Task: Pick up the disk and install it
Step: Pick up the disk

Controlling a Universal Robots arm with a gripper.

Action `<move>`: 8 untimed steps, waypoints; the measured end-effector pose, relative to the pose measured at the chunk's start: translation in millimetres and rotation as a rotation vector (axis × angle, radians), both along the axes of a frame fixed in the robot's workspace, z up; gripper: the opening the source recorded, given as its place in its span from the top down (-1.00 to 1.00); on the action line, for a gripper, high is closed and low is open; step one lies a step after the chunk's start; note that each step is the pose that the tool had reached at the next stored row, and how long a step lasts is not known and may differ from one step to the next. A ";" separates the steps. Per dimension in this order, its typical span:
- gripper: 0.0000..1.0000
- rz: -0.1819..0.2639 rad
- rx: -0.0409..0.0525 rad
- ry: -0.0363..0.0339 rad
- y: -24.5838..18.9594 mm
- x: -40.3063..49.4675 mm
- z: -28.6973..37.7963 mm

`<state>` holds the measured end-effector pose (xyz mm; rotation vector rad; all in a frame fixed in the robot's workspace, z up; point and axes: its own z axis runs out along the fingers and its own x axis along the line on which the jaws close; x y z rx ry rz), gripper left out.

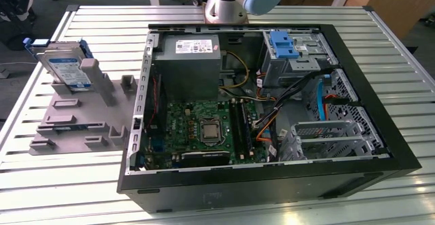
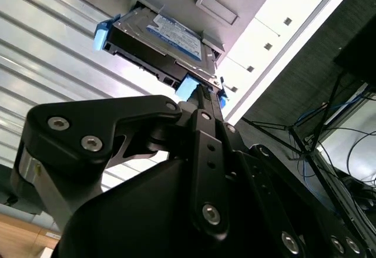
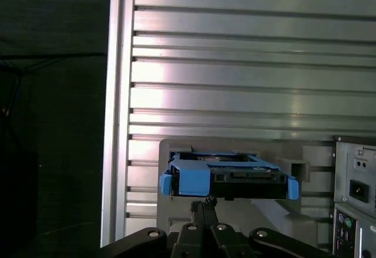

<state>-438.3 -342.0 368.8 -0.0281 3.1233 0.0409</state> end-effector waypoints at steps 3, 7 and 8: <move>0.79 0.000 0.0000 0.0000 0.0 0.0 0.0; 0.79 0.000 0.0000 0.0000 0.0 0.0 0.0; 0.79 0.001 0.0000 0.0000 0.0 0.0 0.0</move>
